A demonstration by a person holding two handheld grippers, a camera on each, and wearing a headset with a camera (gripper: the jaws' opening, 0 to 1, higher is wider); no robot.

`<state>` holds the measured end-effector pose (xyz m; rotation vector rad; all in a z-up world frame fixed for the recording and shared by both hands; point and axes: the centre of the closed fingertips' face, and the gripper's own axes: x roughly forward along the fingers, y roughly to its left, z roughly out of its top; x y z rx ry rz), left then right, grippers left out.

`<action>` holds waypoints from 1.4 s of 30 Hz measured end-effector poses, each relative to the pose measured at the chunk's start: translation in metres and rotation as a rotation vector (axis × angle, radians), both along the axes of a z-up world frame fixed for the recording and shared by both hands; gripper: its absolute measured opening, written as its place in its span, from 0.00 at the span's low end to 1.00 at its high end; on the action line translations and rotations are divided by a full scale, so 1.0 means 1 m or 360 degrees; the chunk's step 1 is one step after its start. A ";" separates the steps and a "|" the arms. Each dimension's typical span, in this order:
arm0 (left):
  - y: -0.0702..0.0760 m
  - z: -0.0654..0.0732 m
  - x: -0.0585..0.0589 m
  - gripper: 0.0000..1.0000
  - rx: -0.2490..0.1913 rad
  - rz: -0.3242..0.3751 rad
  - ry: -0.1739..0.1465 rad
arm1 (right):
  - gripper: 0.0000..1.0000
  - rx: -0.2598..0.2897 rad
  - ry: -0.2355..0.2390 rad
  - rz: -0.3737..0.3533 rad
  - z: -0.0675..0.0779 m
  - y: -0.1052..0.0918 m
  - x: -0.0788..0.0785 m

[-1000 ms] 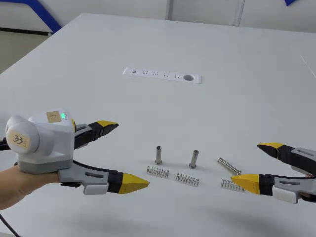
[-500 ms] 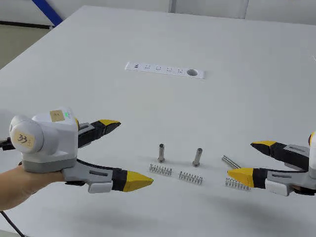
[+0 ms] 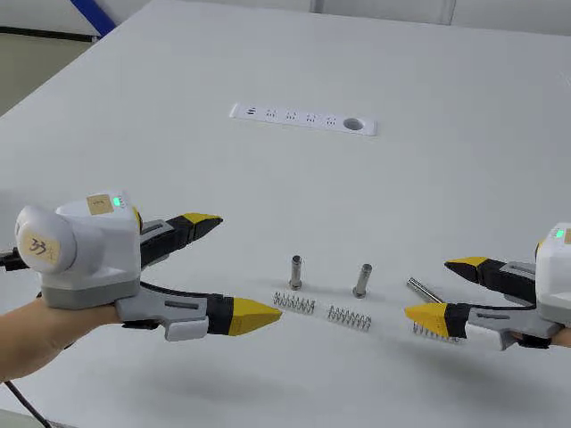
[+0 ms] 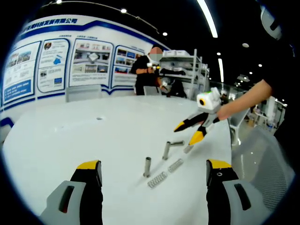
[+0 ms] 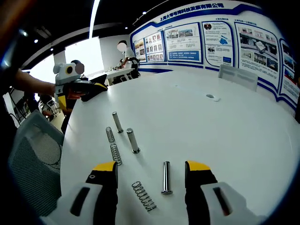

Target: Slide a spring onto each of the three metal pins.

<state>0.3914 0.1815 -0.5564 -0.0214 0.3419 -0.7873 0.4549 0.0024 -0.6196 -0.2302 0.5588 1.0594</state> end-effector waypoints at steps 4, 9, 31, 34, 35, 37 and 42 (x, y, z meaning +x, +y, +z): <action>0.002 -0.001 0.002 0.90 -0.0001 0.0014 -0.0002 | 0.49 -0.0013 -0.0004 -0.0027 -0.004 0.001 0.009; 0.002 0.003 0.003 0.85 -0.0030 0.0018 -0.0029 | 0.44 -0.0020 -0.0002 -0.0055 -0.006 0.002 0.020; -0.001 -0.008 0.001 0.80 -0.0006 -0.0008 0.0044 | 0.22 -0.0142 0.0064 -0.0056 -0.029 0.003 0.023; -0.002 -0.010 0.000 0.79 -0.0015 -0.0011 0.0060 | 0.18 -0.0141 0.0047 -0.0065 -0.030 0.003 0.026; -0.003 -0.011 -0.001 0.79 -0.0012 -0.0015 0.0065 | 0.17 -0.0135 0.0045 -0.0070 -0.030 0.004 0.027; -0.004 -0.013 -0.003 0.79 -0.0011 -0.0026 0.0077 | 0.16 -0.0103 0.0067 -0.0081 -0.029 0.005 0.027; -0.003 -0.013 -0.002 0.79 -0.0010 -0.0028 0.0084 | 0.13 -0.0116 0.0084 -0.0075 -0.032 0.005 0.025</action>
